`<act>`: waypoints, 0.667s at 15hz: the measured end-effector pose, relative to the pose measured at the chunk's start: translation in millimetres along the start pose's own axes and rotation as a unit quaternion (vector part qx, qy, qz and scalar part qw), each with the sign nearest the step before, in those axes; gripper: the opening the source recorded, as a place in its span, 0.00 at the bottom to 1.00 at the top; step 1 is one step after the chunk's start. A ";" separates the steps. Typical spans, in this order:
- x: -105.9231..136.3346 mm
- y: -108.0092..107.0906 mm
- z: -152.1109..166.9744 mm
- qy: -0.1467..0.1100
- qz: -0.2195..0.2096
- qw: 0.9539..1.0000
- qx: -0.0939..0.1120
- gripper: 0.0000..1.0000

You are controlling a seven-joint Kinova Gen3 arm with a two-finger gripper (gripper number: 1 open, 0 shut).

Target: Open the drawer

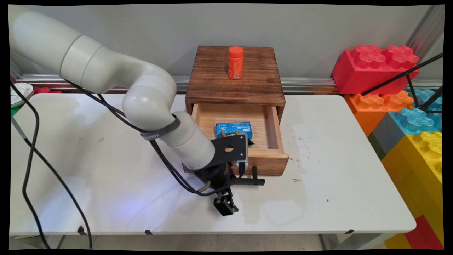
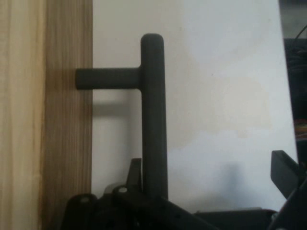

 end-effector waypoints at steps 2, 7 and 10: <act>2.1 5.4 1.3 0.001 -0.001 1.000 -0.001 1.00; 5.4 20.4 3.6 0.002 0.000 1.000 -0.006 1.00; 5.6 27.3 3.7 0.001 0.002 1.000 -0.009 1.00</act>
